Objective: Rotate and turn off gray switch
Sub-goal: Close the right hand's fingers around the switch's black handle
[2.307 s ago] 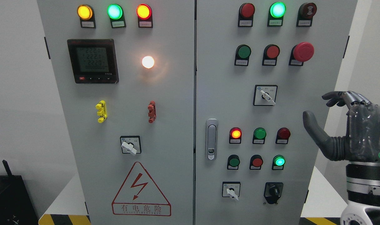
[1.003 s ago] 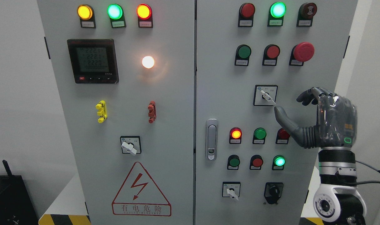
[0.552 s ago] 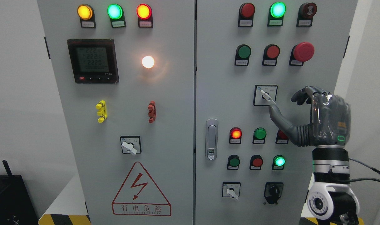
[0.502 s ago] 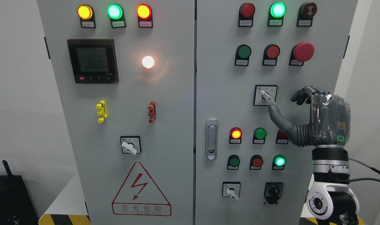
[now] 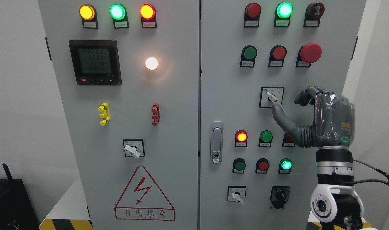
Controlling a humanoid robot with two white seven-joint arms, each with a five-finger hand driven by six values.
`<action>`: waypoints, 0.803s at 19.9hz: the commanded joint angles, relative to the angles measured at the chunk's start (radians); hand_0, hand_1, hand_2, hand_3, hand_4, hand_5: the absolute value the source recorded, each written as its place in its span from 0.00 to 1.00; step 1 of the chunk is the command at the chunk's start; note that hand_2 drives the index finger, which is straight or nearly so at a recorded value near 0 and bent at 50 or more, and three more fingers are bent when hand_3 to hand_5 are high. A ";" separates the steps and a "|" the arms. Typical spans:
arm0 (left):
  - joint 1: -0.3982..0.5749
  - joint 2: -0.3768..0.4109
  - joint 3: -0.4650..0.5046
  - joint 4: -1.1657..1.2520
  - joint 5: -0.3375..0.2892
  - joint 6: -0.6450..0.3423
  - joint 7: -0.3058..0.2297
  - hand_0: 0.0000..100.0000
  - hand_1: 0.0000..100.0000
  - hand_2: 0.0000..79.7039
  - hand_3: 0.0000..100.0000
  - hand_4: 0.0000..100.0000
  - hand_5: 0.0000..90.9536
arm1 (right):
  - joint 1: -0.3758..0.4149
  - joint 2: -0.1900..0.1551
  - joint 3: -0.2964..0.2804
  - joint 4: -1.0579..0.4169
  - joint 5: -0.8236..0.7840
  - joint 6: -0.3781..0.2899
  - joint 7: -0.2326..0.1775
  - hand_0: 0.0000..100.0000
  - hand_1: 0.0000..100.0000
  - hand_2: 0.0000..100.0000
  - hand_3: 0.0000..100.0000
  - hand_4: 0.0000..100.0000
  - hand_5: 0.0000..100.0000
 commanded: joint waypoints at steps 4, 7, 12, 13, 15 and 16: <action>0.000 0.000 0.032 0.000 0.000 0.000 0.000 0.12 0.39 0.00 0.00 0.00 0.00 | -0.014 0.006 0.041 0.001 0.004 0.023 0.001 0.05 0.22 0.62 0.74 0.74 0.86; 0.000 0.000 0.032 0.000 0.000 0.000 0.000 0.12 0.39 0.00 0.00 0.00 0.00 | -0.012 0.006 0.044 0.003 0.021 0.031 0.001 0.05 0.23 0.62 0.74 0.74 0.86; 0.000 0.000 0.032 0.000 0.000 0.000 0.000 0.12 0.39 0.00 0.00 0.00 0.00 | -0.014 0.015 0.067 0.003 0.024 0.031 0.001 0.05 0.24 0.63 0.75 0.74 0.86; 0.000 0.000 0.032 0.000 0.000 0.000 0.000 0.12 0.39 0.00 0.00 0.00 0.00 | -0.014 0.015 0.068 0.003 0.024 0.037 0.001 0.05 0.24 0.63 0.75 0.74 0.86; 0.000 0.000 0.032 0.000 0.000 0.000 0.000 0.12 0.39 0.00 0.00 0.00 0.00 | -0.014 0.015 0.070 0.003 0.024 0.043 0.001 0.05 0.24 0.63 0.75 0.74 0.86; 0.000 0.000 0.032 0.000 0.000 0.000 0.000 0.12 0.39 0.00 0.00 0.00 0.00 | -0.014 0.015 0.070 0.004 0.026 0.043 0.001 0.05 0.24 0.63 0.75 0.74 0.86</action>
